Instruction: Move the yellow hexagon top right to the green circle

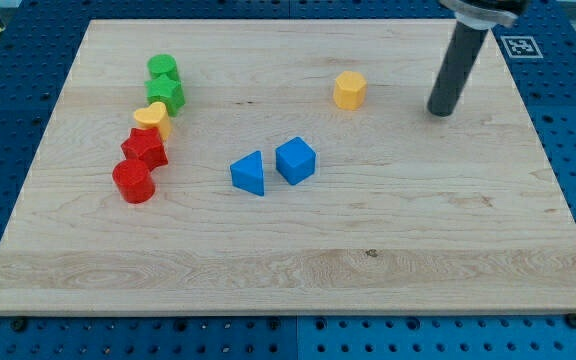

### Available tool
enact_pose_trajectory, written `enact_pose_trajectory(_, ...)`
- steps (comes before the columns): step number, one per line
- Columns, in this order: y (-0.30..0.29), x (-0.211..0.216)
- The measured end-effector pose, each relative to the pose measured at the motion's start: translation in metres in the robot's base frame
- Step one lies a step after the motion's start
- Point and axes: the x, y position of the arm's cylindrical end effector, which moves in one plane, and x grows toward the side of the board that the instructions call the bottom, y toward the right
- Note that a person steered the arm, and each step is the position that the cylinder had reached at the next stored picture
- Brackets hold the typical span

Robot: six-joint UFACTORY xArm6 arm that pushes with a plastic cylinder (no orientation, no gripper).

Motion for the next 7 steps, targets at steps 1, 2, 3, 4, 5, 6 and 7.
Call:
enact_pose_trajectory(1,-0.035,-0.007)
enact_pose_trajectory(2,-0.065,-0.024)
enact_pose_trajectory(3,-0.094,-0.033)
enact_pose_trajectory(4,-0.118,-0.033)
enact_pose_trajectory(5,-0.138,-0.033)
enact_pose_trajectory(6,-0.151,-0.033)
enact_pose_trajectory(7,-0.152,-0.033)
